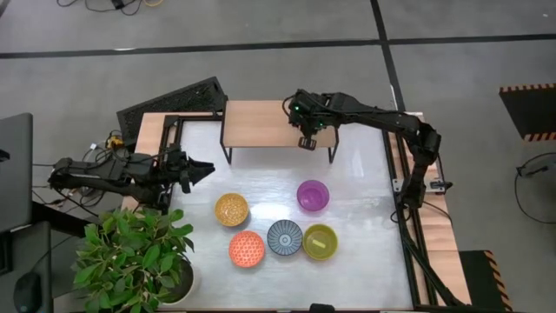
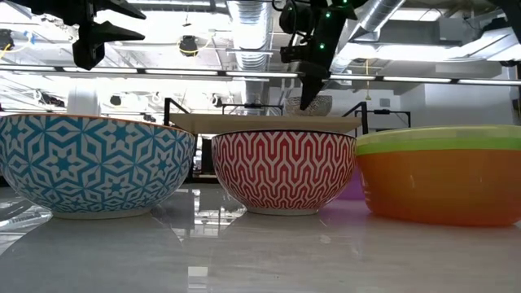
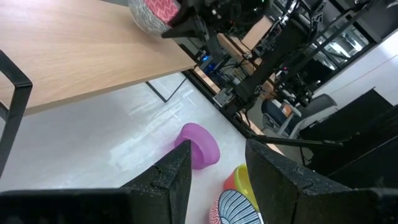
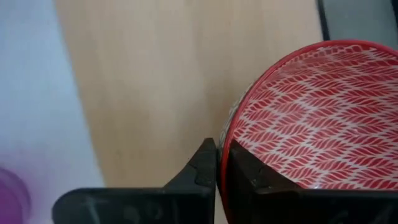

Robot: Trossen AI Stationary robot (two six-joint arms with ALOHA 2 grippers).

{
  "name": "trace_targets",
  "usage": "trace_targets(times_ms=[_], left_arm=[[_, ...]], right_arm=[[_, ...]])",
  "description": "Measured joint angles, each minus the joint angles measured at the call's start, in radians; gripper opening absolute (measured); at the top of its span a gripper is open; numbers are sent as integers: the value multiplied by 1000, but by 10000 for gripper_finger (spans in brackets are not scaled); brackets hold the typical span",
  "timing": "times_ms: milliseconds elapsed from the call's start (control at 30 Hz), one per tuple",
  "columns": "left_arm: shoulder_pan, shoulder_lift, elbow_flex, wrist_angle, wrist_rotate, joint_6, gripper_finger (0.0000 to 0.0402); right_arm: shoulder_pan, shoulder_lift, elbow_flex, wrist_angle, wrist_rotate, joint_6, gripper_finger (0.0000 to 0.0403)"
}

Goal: Place and stack bowls onto a shelf
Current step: Move the red patterned bowl to the left side of the shelf slightly

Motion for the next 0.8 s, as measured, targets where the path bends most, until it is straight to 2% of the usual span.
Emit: trace_targets(times_ms=[133,300,567,667,800], left_arm=[[0,0,0,0,0,0,135],[0,0,0,0,0,0,135],[0,0,0,0,0,-2,135],[0,0,0,1,0,-3,135],[0,0,0,2,1,-4,135]], right_arm=[[19,0,8,38,-4,-9,37],[60,2,83,55,-7,-77,37],[79,5,242,168,-97,-121,37],[73,67,337,171,-126,-120,37],[84,223,532,82,-141,-161,37]])
